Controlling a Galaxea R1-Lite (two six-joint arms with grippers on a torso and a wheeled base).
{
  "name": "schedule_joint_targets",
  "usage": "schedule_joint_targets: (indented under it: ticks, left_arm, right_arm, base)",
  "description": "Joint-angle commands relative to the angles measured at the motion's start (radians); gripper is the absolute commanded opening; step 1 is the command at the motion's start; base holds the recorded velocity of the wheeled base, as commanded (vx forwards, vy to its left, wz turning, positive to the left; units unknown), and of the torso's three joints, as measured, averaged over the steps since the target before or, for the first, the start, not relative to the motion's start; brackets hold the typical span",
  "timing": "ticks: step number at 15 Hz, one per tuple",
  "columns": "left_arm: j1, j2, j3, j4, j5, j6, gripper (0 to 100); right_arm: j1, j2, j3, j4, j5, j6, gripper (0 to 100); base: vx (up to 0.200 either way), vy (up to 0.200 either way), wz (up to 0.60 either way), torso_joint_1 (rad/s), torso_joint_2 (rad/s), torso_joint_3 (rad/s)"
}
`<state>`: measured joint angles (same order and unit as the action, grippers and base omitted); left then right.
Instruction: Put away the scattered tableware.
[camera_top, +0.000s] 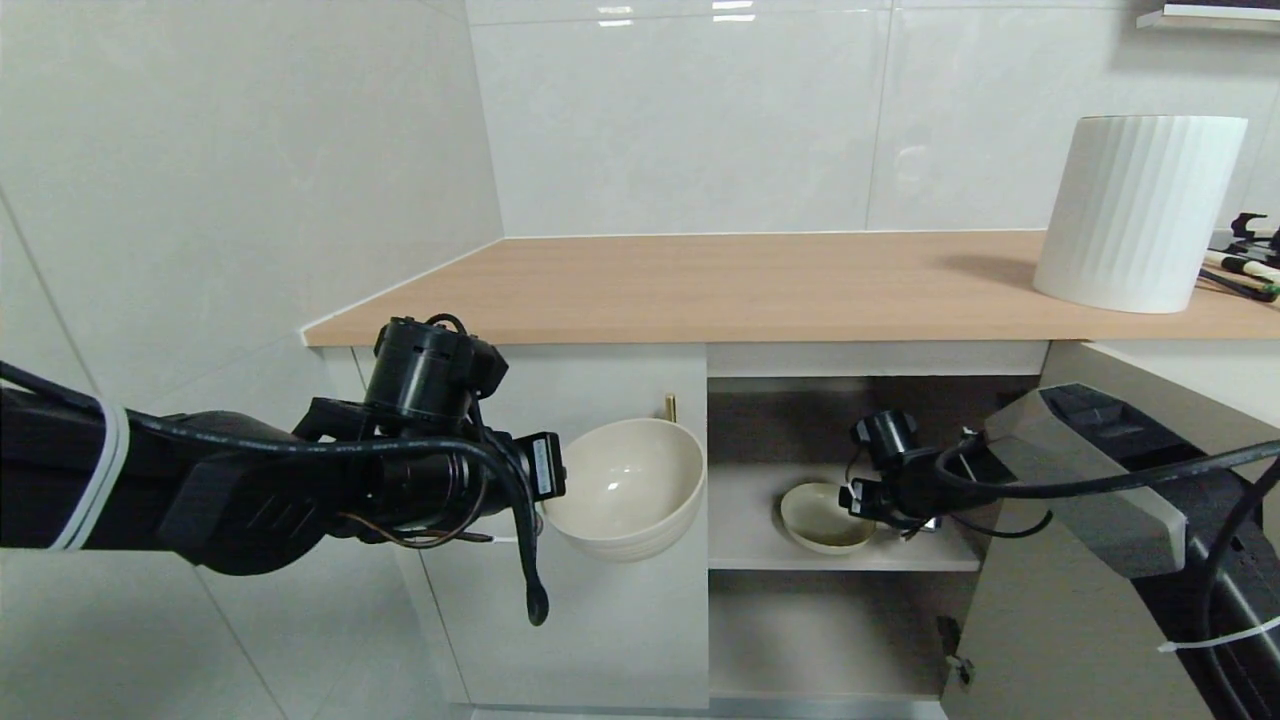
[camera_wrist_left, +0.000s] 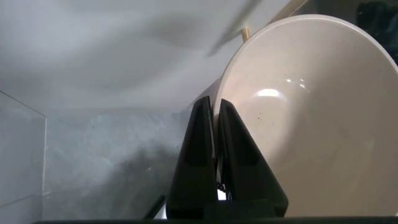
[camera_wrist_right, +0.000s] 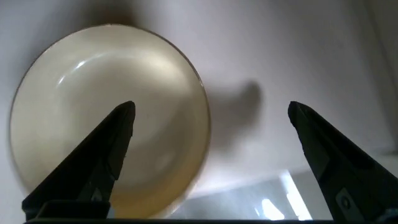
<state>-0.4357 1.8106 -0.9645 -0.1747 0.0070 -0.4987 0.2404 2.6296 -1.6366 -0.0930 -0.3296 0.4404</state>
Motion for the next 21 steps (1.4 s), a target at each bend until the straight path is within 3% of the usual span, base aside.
schedule_joint_targets:
  ticks: [1, 4, 7, 9, 12, 14, 21]
  left_arm:
    - [-0.035, 0.038, -0.01, 0.0, -0.002, 0.0, 0]
    - [-0.1, 0.119, -0.049, 0.001, 0.002, 0.0, 0]
    - [-0.15, 0.199, -0.051, 0.001, 0.013, 0.0, 0]
    - [-0.176, 0.248, -0.051, 0.001, 0.051, 0.0, 0]
    - [-0.209, 0.306, -0.053, -0.012, 0.106, 0.005, 0]
    - [-0.225, 0.311, -0.048, -0.042, 0.131, 0.005, 0]
    - [-0.29, 0.291, -0.03, -0.057, 0.2, 0.005, 0]
  right_arm:
    - [0.026, -0.186, 0.161, -0.004, 0.011, 0.011, 100]
    - [0.079, -0.364, 0.313, -0.002, 0.029, 0.011, 100]
    - [0.174, -0.568, 0.455, 0.002, 0.127, 0.007, 100]
    - [0.241, -0.689, 0.512, 0.025, 0.188, 0.006, 100]
    - [0.31, -0.81, 0.524, 0.165, 0.296, 0.006, 100]
    - [0.347, -0.796, 0.537, 0.2, 0.346, 0.003, 100]
    - [0.379, -0.643, 0.528, 0.194, 0.345, 0.007, 100]
  base:
    - [0.0, 0.0, 0.0, 0.0, 0.0, 0.0]
    - [0.0, 0.0, 0.0, 0.0, 0.0, 0.0]
    - [0.0, 0.0, 0.0, 0.0, 0.0, 0.0]
    - [0.0, 0.0, 0.0, 0.0, 0.0, 0.0]
    - [0.0, 0.0, 0.0, 0.0, 0.0, 0.0]
    - [0.0, 0.0, 0.0, 0.0, 0.0, 0.0]
    - [0.0, 0.0, 0.0, 0.0, 0.0, 0.0]
